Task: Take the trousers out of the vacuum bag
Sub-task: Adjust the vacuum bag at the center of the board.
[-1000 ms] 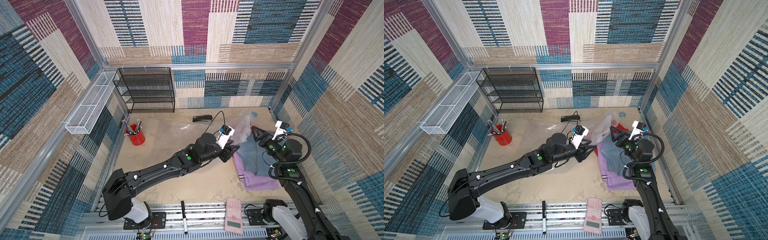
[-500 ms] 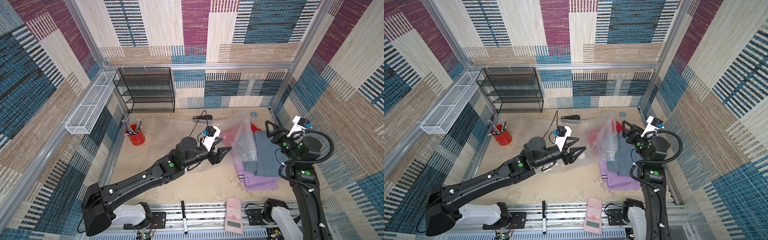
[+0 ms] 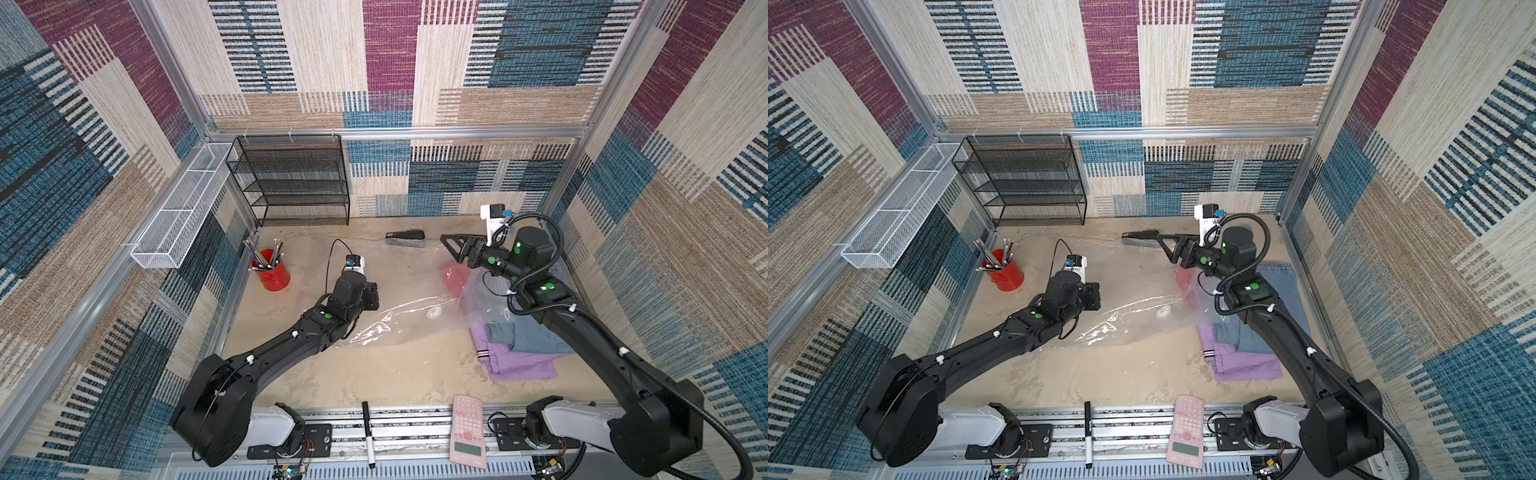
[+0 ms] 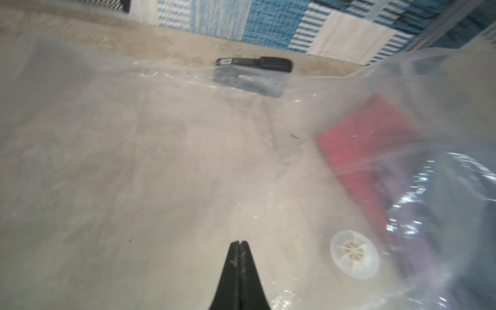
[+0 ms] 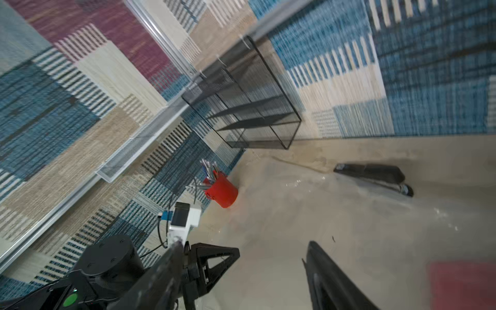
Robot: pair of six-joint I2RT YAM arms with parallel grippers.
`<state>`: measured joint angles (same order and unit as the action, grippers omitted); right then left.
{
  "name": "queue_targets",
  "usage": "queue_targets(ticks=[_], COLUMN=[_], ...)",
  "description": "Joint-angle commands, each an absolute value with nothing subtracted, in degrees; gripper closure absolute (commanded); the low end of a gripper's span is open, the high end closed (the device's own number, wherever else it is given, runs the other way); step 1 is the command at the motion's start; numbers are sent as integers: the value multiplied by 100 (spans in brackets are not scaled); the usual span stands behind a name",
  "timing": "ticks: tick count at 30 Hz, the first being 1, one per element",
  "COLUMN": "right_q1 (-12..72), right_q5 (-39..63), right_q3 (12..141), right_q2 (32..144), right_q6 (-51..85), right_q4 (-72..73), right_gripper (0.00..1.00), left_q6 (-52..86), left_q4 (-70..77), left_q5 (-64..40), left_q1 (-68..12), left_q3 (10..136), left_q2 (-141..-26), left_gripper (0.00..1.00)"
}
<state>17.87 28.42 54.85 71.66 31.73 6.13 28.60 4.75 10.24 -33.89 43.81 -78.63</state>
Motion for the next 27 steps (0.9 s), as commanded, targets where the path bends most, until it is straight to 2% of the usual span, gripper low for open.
queue_targets(ticks=[1, 6, 10, 17, 23, 27], right_q1=[1655, 539, -154, -329, -334, -332], right_q5=[2663, 2998, 3088, 3104, 3389, 3532], right_q3=[4855, 2957, 2246, 1920, 2348, 2985], right_q2=[7289, 6816, 6618, 6825, 5888, 5175], right_q6=[3578, 3986, 3677, 3536, 3488, 3279], right_q4=[1155, 1724, 1604, 1934, 1960, 1778], right_gripper=[28, 30, 29, 29, 27, 25], left_q6=[3552, 4238, 4606, 4804, 4082, 3415], left_q4=[325, 356, 375, 248, 207, -128], left_q5=[1314, 1368, 1346, 1340, 1483, 1584], left_q1=[-3341, -3271, -3208, -3192, -3195, -3190], left_q3=[4143, 3546, 3160, 2987, 3095, 3437], left_q2=[-8060, -8275, -8482, -8751, -7480, -6255], left_gripper=[100, 100, 100, 100, 100, 83])
